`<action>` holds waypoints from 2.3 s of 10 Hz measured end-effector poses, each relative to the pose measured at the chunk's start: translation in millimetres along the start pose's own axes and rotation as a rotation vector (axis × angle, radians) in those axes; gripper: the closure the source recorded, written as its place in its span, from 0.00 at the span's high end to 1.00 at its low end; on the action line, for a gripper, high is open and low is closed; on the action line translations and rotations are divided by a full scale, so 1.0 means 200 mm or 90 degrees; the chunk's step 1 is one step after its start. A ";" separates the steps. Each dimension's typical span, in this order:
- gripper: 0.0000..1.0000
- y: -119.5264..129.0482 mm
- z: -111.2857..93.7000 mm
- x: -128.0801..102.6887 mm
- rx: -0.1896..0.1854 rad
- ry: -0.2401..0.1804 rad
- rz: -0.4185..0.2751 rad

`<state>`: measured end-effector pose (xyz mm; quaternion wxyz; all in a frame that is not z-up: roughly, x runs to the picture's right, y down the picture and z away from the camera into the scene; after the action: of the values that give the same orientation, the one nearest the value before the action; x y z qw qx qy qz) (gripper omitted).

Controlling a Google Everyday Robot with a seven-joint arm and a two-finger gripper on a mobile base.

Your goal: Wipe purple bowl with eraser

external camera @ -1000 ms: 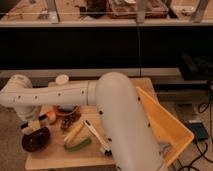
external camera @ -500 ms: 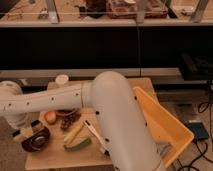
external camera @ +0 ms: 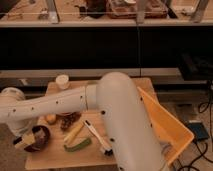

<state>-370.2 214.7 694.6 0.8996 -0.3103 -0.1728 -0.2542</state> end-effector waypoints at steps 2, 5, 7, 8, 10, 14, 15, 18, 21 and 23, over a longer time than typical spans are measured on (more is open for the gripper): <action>0.00 0.05 0.00 0.03 -0.002 0.006 -0.001; 0.00 0.15 0.03 0.11 -0.013 0.018 0.002; 0.00 0.18 0.05 0.15 -0.022 0.016 0.015; 0.00 0.16 0.05 0.18 -0.019 0.017 0.024; 0.00 0.08 0.03 0.24 -0.009 0.022 0.038; 0.00 -0.04 -0.01 0.24 -0.003 0.033 0.036; 0.00 -0.08 -0.01 0.24 -0.003 0.035 0.036; 0.00 -0.18 -0.06 0.14 0.011 0.028 0.024; 0.00 -0.22 -0.08 0.05 0.019 0.022 0.003; 0.00 -0.18 -0.08 -0.03 0.022 0.011 -0.014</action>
<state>-393.3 181.3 696.7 0.9035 -0.2905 -0.1730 -0.2633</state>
